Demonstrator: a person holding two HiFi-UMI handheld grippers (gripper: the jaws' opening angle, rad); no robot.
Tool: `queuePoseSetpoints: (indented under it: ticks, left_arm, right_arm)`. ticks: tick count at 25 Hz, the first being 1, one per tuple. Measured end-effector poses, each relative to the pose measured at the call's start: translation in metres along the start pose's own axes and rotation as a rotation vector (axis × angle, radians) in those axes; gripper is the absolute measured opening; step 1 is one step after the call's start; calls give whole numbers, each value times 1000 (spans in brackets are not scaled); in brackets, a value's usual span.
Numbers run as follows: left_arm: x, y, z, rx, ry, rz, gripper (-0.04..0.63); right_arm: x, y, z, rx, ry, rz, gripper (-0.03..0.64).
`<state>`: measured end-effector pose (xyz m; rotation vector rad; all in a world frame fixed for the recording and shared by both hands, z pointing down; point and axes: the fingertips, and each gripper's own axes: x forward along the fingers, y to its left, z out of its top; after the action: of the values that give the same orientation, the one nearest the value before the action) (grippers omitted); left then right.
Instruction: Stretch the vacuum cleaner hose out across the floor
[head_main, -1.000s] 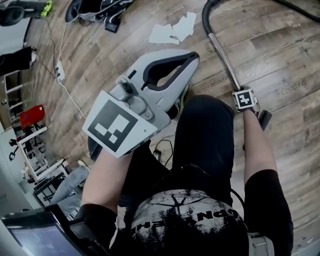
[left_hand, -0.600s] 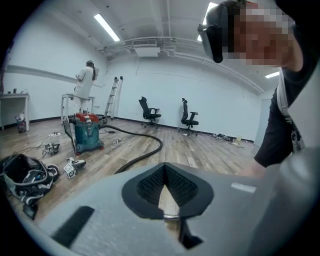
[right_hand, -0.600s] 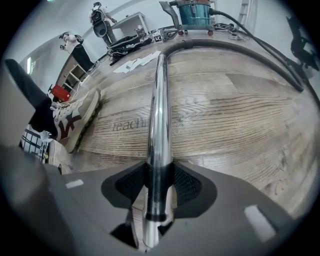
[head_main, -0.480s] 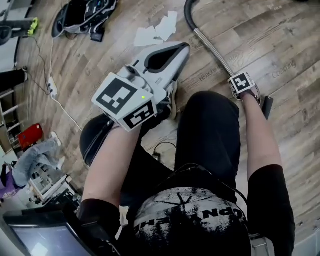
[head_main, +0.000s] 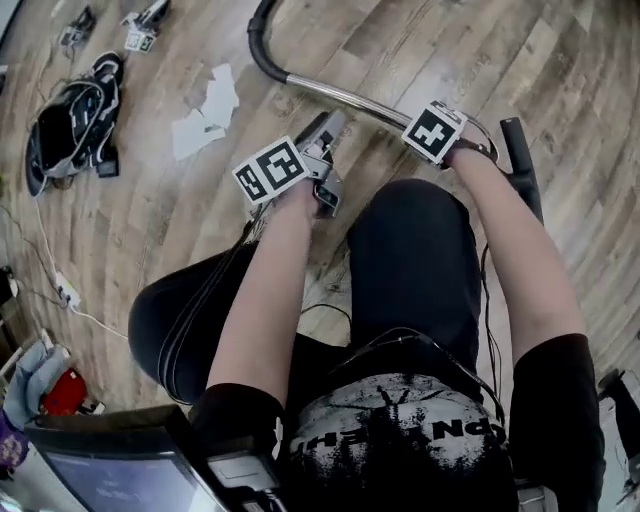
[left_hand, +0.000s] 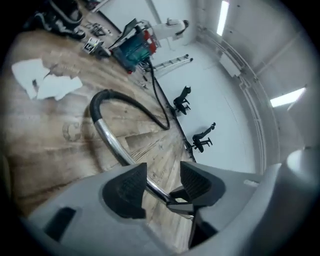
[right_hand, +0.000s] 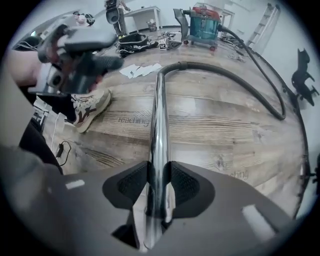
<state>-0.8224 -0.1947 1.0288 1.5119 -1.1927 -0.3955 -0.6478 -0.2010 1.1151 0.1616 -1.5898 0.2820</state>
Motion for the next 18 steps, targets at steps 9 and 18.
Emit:
queuePoseSetpoints:
  ticks: [9,18]
  left_arm:
    - [87,63,-68,-413,-100,-78,262]
    - [110,34,-18,-701,-320,-237,130]
  right_arm:
    - [-2,2,12,-52,-53,-3,153]
    - [-60,17,24,-143,-165,-82,153]
